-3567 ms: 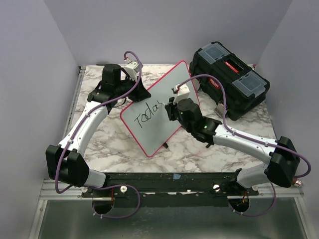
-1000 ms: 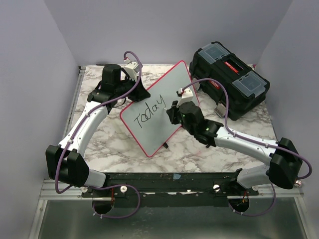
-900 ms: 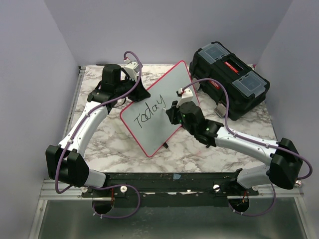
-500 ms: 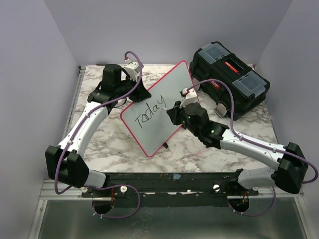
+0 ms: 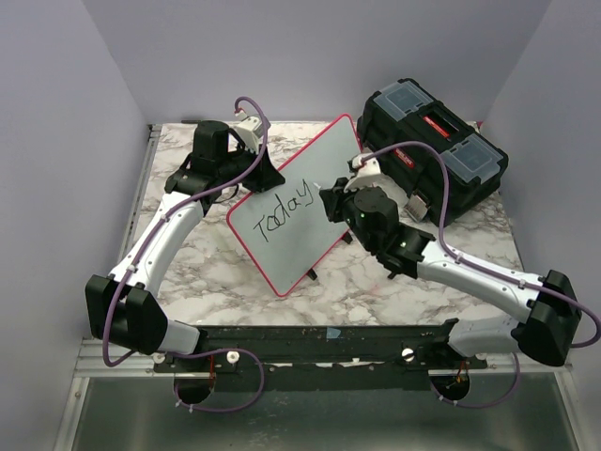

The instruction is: Write a sentence on the whiteboard

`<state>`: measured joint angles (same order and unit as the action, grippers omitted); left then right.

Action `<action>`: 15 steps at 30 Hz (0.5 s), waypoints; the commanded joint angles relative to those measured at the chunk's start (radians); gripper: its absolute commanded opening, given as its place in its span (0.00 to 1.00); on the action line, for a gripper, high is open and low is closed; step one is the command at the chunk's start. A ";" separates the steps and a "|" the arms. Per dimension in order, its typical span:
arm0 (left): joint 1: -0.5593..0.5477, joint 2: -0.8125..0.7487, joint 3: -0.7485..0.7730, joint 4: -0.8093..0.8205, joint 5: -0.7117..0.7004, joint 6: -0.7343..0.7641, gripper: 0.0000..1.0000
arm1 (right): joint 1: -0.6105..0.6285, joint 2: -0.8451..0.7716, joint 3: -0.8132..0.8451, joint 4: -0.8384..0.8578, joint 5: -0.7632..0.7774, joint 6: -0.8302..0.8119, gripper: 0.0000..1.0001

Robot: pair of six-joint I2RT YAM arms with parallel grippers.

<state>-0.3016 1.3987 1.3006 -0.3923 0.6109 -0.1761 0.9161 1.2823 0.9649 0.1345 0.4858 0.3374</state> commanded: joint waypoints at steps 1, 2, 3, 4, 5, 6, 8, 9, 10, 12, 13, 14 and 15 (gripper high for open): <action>-0.021 -0.009 -0.021 -0.014 -0.002 0.087 0.00 | -0.017 0.040 0.069 0.034 0.053 -0.032 0.01; -0.021 -0.009 -0.020 -0.014 -0.002 0.087 0.00 | -0.021 0.049 0.080 0.034 0.052 -0.034 0.01; -0.021 -0.009 -0.020 -0.014 -0.002 0.087 0.00 | -0.023 0.058 0.089 0.034 0.050 -0.037 0.01; -0.021 -0.009 -0.020 -0.013 -0.002 0.087 0.00 | -0.027 0.065 0.099 0.035 0.046 -0.039 0.01; -0.021 -0.009 -0.020 -0.013 -0.002 0.087 0.00 | -0.031 0.074 0.108 0.034 0.043 -0.041 0.01; -0.021 -0.009 -0.018 -0.014 -0.002 0.087 0.00 | -0.034 0.081 0.119 0.035 0.040 -0.045 0.01; -0.020 -0.009 -0.018 -0.014 -0.001 0.087 0.00 | -0.044 0.099 0.140 0.033 0.031 -0.048 0.01; -0.021 -0.010 -0.018 -0.014 0.000 0.087 0.00 | -0.047 0.104 0.149 0.033 0.026 -0.049 0.01; -0.021 -0.011 -0.018 -0.013 0.000 0.087 0.00 | -0.050 0.111 0.155 0.033 0.023 -0.049 0.01; -0.021 -0.013 -0.018 -0.013 0.000 0.087 0.00 | -0.057 0.123 0.168 0.033 0.019 -0.050 0.01; -0.021 -0.012 -0.018 -0.013 0.000 0.087 0.00 | -0.059 0.127 0.173 0.034 0.016 -0.048 0.01; -0.021 -0.012 -0.019 -0.013 -0.001 0.087 0.00 | -0.062 0.132 0.177 0.033 0.013 -0.048 0.01; -0.021 -0.012 -0.017 -0.013 -0.002 0.087 0.00 | -0.064 0.137 0.181 0.033 0.009 -0.049 0.01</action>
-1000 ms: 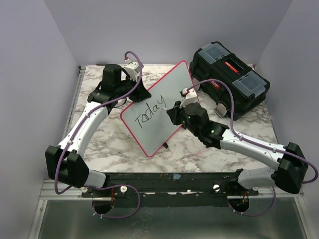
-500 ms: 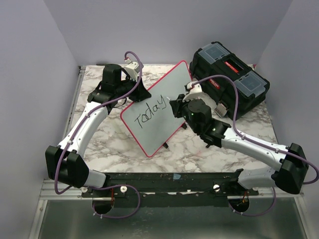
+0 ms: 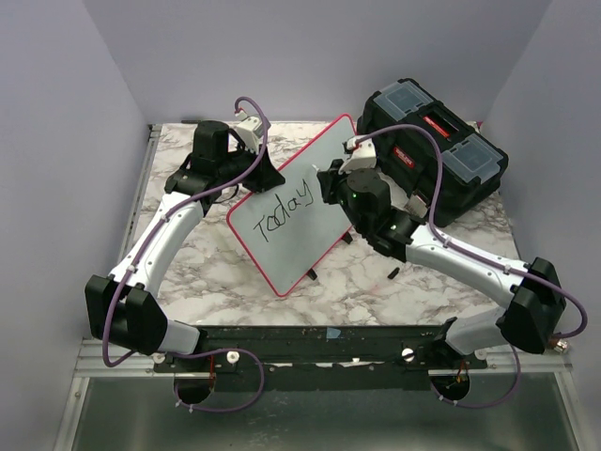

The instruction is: Write a sentence on the whiteboard

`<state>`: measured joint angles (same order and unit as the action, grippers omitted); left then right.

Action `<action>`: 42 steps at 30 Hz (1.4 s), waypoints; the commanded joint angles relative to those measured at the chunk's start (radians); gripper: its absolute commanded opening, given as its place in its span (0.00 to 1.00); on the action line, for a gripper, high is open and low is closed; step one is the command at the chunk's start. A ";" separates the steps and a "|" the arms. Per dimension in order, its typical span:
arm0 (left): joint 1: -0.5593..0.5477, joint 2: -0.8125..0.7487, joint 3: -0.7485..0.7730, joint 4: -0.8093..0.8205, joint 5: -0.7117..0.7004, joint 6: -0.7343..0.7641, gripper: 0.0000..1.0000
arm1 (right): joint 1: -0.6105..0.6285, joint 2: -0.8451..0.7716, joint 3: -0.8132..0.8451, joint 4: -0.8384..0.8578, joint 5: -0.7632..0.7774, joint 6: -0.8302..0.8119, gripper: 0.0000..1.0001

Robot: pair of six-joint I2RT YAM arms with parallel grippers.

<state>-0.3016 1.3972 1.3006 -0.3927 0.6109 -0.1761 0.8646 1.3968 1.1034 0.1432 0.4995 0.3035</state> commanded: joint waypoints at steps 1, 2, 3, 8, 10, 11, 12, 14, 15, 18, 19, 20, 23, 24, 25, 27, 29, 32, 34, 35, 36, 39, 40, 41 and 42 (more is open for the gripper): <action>-0.022 -0.011 -0.017 -0.012 -0.002 0.087 0.00 | -0.016 0.028 0.045 0.024 -0.007 -0.015 0.01; -0.021 -0.010 -0.018 -0.013 -0.002 0.087 0.00 | -0.017 0.032 0.046 0.024 -0.013 -0.014 0.01; -0.022 -0.010 -0.017 -0.013 -0.002 0.087 0.00 | -0.018 0.035 0.047 0.024 -0.018 -0.013 0.01; -0.022 -0.012 -0.018 -0.013 -0.002 0.087 0.00 | -0.024 0.051 0.044 0.024 -0.047 -0.011 0.01; -0.022 -0.010 -0.018 -0.013 -0.002 0.087 0.00 | -0.024 0.055 0.041 0.025 -0.055 -0.012 0.01; -0.022 -0.010 -0.018 -0.013 -0.002 0.087 0.00 | -0.025 0.057 0.040 0.023 -0.061 -0.011 0.01; -0.022 -0.009 -0.018 -0.013 -0.003 0.088 0.00 | -0.026 0.057 0.038 0.021 -0.064 -0.011 0.01; -0.022 -0.009 -0.018 -0.015 -0.003 0.088 0.00 | -0.025 0.057 0.031 0.020 -0.075 -0.006 0.01; -0.022 -0.009 -0.018 -0.015 -0.005 0.088 0.00 | -0.026 0.059 0.028 0.019 -0.078 -0.004 0.01; -0.022 -0.010 -0.018 -0.015 -0.005 0.088 0.00 | -0.025 0.057 0.015 0.016 -0.087 0.004 0.01; -0.022 -0.010 -0.018 -0.015 -0.005 0.088 0.00 | -0.026 0.055 0.012 0.013 -0.089 0.007 0.01; -0.023 -0.010 -0.018 -0.014 -0.005 0.088 0.00 | -0.026 0.053 0.010 0.011 -0.094 0.010 0.01; -0.022 -0.010 -0.019 -0.014 -0.005 0.088 0.00 | -0.025 0.039 0.001 -0.006 -0.110 0.027 0.01; -0.022 -0.008 -0.018 -0.014 -0.004 0.087 0.00 | -0.026 0.030 -0.001 -0.011 -0.118 0.033 0.01; -0.022 -0.008 -0.018 -0.015 -0.003 0.087 0.00 | -0.025 0.019 -0.004 -0.016 -0.126 0.039 0.01; -0.022 -0.006 -0.017 -0.014 -0.003 0.087 0.00 | -0.025 -0.004 -0.013 -0.023 -0.140 0.048 0.01; -0.022 -0.007 -0.017 -0.014 -0.003 0.087 0.00 | -0.025 -0.032 -0.022 -0.030 -0.141 0.058 0.01; -0.022 -0.007 -0.017 -0.014 -0.003 0.085 0.00 | -0.025 -0.077 -0.034 -0.033 -0.120 0.059 0.01; -0.022 -0.008 -0.017 -0.013 -0.002 0.084 0.00 | -0.025 -0.108 -0.041 -0.033 -0.098 0.061 0.01; -0.022 -0.007 -0.017 -0.013 -0.001 0.084 0.00 | -0.026 -0.119 -0.046 -0.032 -0.086 0.060 0.01; -0.023 -0.007 -0.017 -0.014 -0.001 0.084 0.00 | -0.025 -0.130 -0.050 -0.029 -0.074 0.061 0.01; -0.022 -0.008 -0.017 -0.012 0.001 0.082 0.00 | -0.025 -0.143 -0.060 -0.021 -0.040 0.054 0.01; -0.022 -0.007 -0.015 -0.011 0.002 0.082 0.00 | -0.025 -0.140 -0.062 -0.021 -0.034 0.050 0.01; -0.023 -0.007 -0.015 -0.011 0.004 0.082 0.00 | -0.026 -0.135 -0.060 -0.022 -0.029 0.048 0.01; -0.024 -0.007 -0.016 -0.012 0.003 0.082 0.00 | -0.026 -0.132 -0.057 -0.027 -0.031 0.048 0.01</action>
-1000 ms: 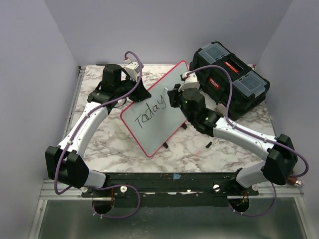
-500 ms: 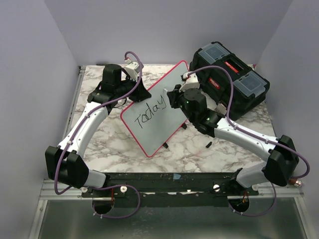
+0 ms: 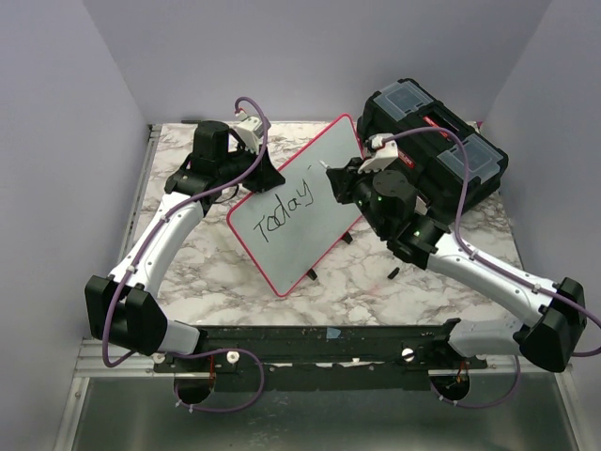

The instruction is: Write a sentence on the whiteboard

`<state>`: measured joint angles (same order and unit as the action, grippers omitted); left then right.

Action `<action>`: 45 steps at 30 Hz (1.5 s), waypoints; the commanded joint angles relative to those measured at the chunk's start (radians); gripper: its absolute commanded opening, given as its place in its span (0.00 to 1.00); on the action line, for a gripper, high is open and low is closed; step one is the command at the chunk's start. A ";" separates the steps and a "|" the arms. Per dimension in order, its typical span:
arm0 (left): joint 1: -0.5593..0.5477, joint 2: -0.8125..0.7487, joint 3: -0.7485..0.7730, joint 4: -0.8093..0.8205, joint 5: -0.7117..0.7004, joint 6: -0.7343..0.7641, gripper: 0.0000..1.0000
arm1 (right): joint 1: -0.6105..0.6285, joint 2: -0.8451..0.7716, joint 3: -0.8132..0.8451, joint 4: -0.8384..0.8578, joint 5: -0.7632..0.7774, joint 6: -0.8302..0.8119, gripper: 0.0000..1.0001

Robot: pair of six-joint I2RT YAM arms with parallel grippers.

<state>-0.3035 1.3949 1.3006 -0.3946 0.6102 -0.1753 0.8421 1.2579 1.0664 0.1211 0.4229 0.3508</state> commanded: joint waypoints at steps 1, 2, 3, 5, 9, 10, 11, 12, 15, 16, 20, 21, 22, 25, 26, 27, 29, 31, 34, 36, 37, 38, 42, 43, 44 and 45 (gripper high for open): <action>-0.022 -0.006 -0.017 -0.009 0.003 0.081 0.00 | -0.003 0.010 -0.018 -0.006 0.047 0.002 0.01; -0.022 -0.006 -0.017 -0.008 0.004 0.080 0.00 | -0.004 0.012 -0.016 -0.008 0.047 0.002 0.01; -0.022 -0.004 -0.017 -0.007 0.004 0.081 0.00 | -0.004 0.015 -0.013 -0.011 0.048 0.000 0.01; -0.022 -0.004 -0.015 -0.009 0.004 0.080 0.00 | -0.005 0.027 -0.002 -0.020 0.063 -0.003 0.01; -0.022 -0.005 -0.015 -0.009 0.005 0.080 0.00 | -0.007 0.056 0.027 -0.045 0.080 -0.009 0.01; -0.022 -0.005 -0.017 -0.009 0.005 0.080 0.00 | -0.009 0.066 0.035 -0.054 0.080 -0.010 0.01; -0.023 -0.007 -0.016 -0.010 0.005 0.080 0.00 | -0.011 0.073 0.043 -0.065 0.081 -0.008 0.01; -0.022 -0.007 -0.017 -0.010 0.005 0.080 0.00 | -0.012 0.083 0.049 -0.071 0.082 -0.006 0.01; -0.023 -0.007 -0.015 -0.009 0.006 0.080 0.00 | -0.015 0.101 0.059 -0.077 0.078 -0.008 0.01; -0.023 -0.007 -0.016 -0.009 0.006 0.080 0.00 | -0.016 0.104 0.062 -0.077 0.077 -0.007 0.01; -0.023 -0.008 -0.017 -0.009 0.006 0.081 0.00 | -0.025 0.129 0.077 -0.077 0.077 -0.010 0.01; -0.024 -0.009 -0.017 -0.009 0.005 0.082 0.00 | -0.028 0.136 0.081 -0.077 0.075 -0.010 0.01; -0.024 -0.010 -0.017 -0.010 0.005 0.082 0.00 | -0.030 0.144 0.085 -0.076 0.072 -0.008 0.01; -0.023 -0.010 -0.017 -0.009 0.004 0.082 0.00 | -0.038 0.169 0.098 -0.075 0.063 -0.010 0.01; -0.023 -0.010 -0.017 -0.010 0.002 0.083 0.00 | -0.039 0.178 0.102 -0.076 0.060 -0.010 0.01; -0.023 -0.010 -0.017 -0.010 0.002 0.083 0.00 | -0.041 0.185 0.107 -0.077 0.057 -0.011 0.01; -0.023 -0.010 -0.017 -0.009 0.002 0.082 0.00 | -0.043 0.196 0.111 -0.076 0.050 -0.010 0.01; -0.023 -0.009 -0.017 -0.011 0.002 0.085 0.00 | -0.042 0.202 0.111 -0.075 0.041 -0.011 0.01; -0.023 -0.007 -0.015 -0.011 0.002 0.085 0.00 | -0.043 0.198 0.102 -0.068 0.016 -0.013 0.01; -0.023 -0.006 -0.014 -0.011 0.002 0.085 0.00 | -0.042 0.185 0.090 -0.057 -0.011 -0.018 0.01; -0.023 -0.005 -0.014 -0.012 0.000 0.085 0.00 | -0.043 0.178 0.082 -0.049 -0.024 -0.019 0.01; -0.024 -0.004 -0.014 -0.013 0.001 0.086 0.00 | -0.043 0.173 0.076 -0.046 -0.037 -0.020 0.01; -0.023 -0.001 -0.014 -0.012 -0.001 0.088 0.00 | -0.043 0.164 0.069 -0.047 -0.073 -0.017 0.01; -0.023 0.000 -0.014 -0.014 -0.002 0.087 0.00 | -0.043 0.164 0.067 -0.047 -0.081 -0.016 0.01; -0.023 0.001 -0.014 -0.013 -0.003 0.088 0.00 | -0.043 0.164 0.065 -0.048 -0.088 -0.014 0.01; -0.023 0.000 -0.015 -0.014 -0.003 0.088 0.00 | -0.042 0.164 0.062 -0.047 -0.095 -0.010 0.01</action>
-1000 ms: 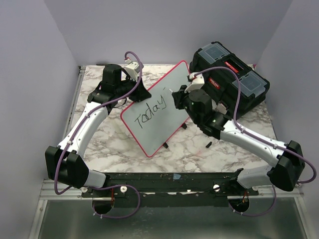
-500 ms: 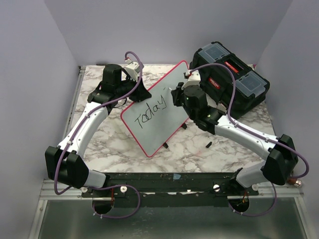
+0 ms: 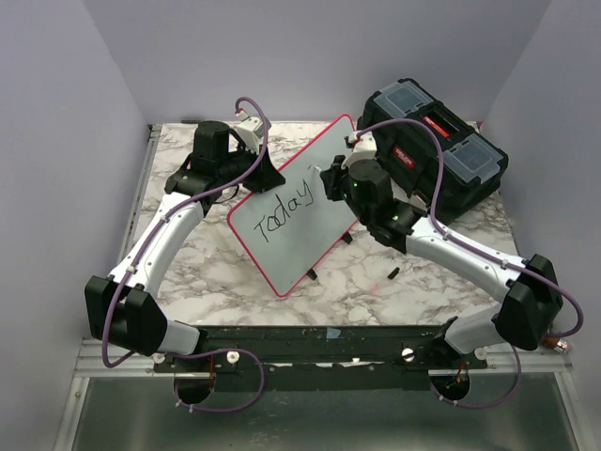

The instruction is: Write a sentence on the whiteboard

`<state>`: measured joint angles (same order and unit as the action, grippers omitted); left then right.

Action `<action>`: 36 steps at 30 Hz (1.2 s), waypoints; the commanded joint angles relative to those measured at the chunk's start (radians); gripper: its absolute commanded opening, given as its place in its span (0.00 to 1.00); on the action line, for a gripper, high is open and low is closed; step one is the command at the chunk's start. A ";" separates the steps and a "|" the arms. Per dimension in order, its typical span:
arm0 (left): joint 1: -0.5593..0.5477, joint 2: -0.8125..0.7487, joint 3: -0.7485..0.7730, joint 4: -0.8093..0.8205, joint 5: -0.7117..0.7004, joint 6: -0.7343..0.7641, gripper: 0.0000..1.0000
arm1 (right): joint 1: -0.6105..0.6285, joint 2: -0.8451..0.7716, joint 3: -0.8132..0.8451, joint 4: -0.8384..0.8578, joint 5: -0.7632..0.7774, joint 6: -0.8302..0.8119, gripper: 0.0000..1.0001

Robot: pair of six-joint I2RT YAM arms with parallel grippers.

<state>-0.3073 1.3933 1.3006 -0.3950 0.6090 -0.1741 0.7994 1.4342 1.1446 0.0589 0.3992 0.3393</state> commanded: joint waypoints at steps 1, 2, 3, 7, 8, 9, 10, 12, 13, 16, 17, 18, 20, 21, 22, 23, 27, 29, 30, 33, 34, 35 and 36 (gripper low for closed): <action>-0.019 0.003 -0.015 -0.013 -0.002 0.088 0.00 | 0.001 -0.012 -0.019 0.014 -0.081 0.005 0.01; -0.020 0.004 -0.015 -0.014 -0.003 0.088 0.00 | 0.000 -0.013 -0.023 0.014 -0.086 0.011 0.01; -0.019 0.003 -0.015 -0.014 -0.002 0.088 0.00 | 0.000 -0.014 -0.027 0.014 -0.093 0.014 0.01; -0.020 0.004 -0.015 -0.014 -0.003 0.088 0.00 | 0.000 -0.013 -0.043 0.016 -0.108 0.026 0.01; -0.019 0.004 -0.016 -0.013 -0.003 0.088 0.00 | 0.001 -0.014 -0.048 0.016 -0.110 0.029 0.01; -0.019 0.003 -0.015 -0.013 -0.003 0.088 0.00 | 0.000 -0.014 -0.053 0.016 -0.113 0.032 0.01; -0.019 0.004 -0.015 -0.014 -0.003 0.088 0.00 | 0.000 -0.015 -0.058 0.016 -0.112 0.035 0.01; -0.020 0.003 -0.016 -0.014 -0.002 0.088 0.00 | 0.000 -0.017 -0.069 0.019 -0.111 0.038 0.01; -0.020 0.004 -0.015 -0.014 -0.002 0.088 0.00 | 0.000 -0.018 -0.073 0.021 -0.109 0.039 0.01; -0.019 0.002 -0.015 -0.014 -0.001 0.088 0.00 | 0.001 -0.018 -0.081 0.021 -0.088 0.036 0.01; -0.020 0.003 -0.015 -0.013 -0.002 0.088 0.00 | 0.000 -0.018 -0.083 0.020 -0.078 0.035 0.01; -0.019 0.002 -0.016 -0.014 -0.002 0.088 0.00 | 0.001 -0.017 -0.083 0.019 -0.068 0.032 0.01; -0.019 0.002 -0.016 -0.013 -0.002 0.087 0.00 | 0.000 -0.016 -0.082 0.019 -0.048 0.022 0.01; -0.019 0.002 -0.015 -0.013 -0.001 0.086 0.00 | 0.000 -0.014 -0.081 0.019 -0.038 0.017 0.01; -0.019 0.001 -0.015 -0.013 0.000 0.087 0.00 | 0.000 -0.012 -0.079 0.019 -0.033 0.011 0.01; -0.019 0.001 -0.015 -0.014 0.001 0.087 0.00 | -0.001 -0.011 -0.076 0.019 -0.025 0.006 0.01; -0.019 0.003 -0.014 -0.014 0.000 0.087 0.00 | -0.009 -0.003 -0.064 0.018 -0.015 -0.006 0.01; -0.019 0.003 -0.014 -0.014 0.000 0.087 0.00 | -0.013 0.001 -0.057 0.017 -0.013 -0.010 0.01; -0.019 0.004 -0.014 -0.013 0.001 0.087 0.00 | -0.015 0.003 -0.054 0.018 -0.012 -0.013 0.01; -0.019 0.005 -0.012 -0.014 0.000 0.087 0.00 | -0.019 0.010 -0.045 0.018 -0.010 -0.020 0.01; -0.019 0.005 -0.012 -0.014 0.000 0.086 0.00 | -0.020 0.012 -0.043 0.017 -0.008 -0.023 0.01; -0.019 0.006 -0.012 -0.013 0.001 0.087 0.00 | -0.021 0.014 -0.040 0.018 -0.006 -0.026 0.01; -0.019 0.005 -0.010 -0.014 0.000 0.087 0.00 | -0.023 0.015 -0.040 0.017 -0.004 -0.026 0.01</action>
<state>-0.3069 1.3933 1.3006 -0.3985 0.5949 -0.1688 0.7860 1.4158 1.0855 0.0811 0.3748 0.3344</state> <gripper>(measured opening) 0.107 0.118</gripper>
